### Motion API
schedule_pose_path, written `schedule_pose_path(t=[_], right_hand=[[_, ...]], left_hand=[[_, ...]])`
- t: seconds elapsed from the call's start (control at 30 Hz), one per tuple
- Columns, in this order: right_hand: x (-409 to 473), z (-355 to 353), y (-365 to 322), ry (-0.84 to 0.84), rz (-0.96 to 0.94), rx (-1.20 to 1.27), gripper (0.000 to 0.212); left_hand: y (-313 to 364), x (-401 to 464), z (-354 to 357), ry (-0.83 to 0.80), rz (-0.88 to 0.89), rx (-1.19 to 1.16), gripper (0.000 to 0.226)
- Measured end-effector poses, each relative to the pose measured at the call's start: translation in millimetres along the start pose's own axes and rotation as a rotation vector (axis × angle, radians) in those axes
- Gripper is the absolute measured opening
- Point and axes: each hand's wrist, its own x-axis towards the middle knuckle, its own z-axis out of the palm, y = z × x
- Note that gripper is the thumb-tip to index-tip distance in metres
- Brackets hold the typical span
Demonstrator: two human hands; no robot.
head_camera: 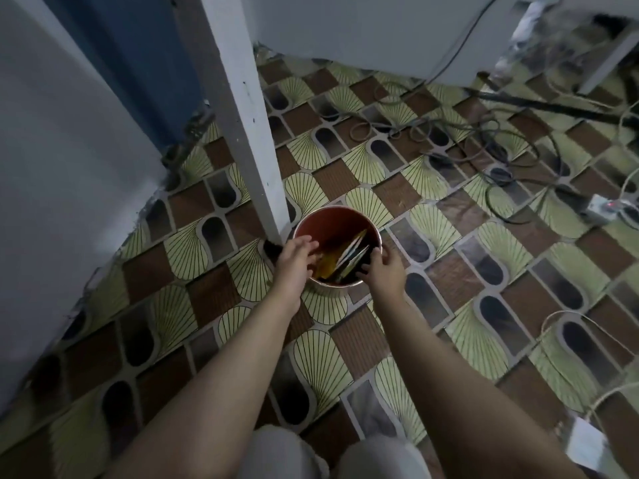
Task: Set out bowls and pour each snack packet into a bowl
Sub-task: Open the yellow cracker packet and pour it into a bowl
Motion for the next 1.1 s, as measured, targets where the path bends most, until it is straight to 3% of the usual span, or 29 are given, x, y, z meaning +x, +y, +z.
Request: schedule_pose_path(t=[0.17, 0.23, 0.5, 0.63, 0.87, 0.93, 1.1], right_hand=[[-92, -20, -139, 0.034, -0.26, 0.033, 0.012], [-139, -30, -199, 0.018, -0.365, 0.06, 0.013], [-351, -61, -417, -0.264, -0.744, 0.256, 0.027], [-443, -34, -482, -0.469, -0.849, 0.238, 0.027], [-576, 44, -493, -0.871, -0.906, 0.164, 0.025], [-643, 81, -467, -1.054, -0.87, 0.145, 0.025], [-752, 145, -416, -1.278, -0.878, 0.074, 0.023]], left_hand=[[107, -90, 15, 0.036, 0.193, -0.017, 0.019], [158, -137, 17, 0.069, 0.283, -0.056, 0.018], [367, -343, -36, 0.165, 0.603, -0.172, 0.022], [426, -432, -101, 0.361, 0.758, -0.186, 0.016], [423, -535, -231, 0.686, 0.857, -0.293, 0.022], [397, -579, -296, 0.866, 0.869, -0.315, 0.023], [347, -651, -402, 1.139, 0.803, -0.352, 0.019]])
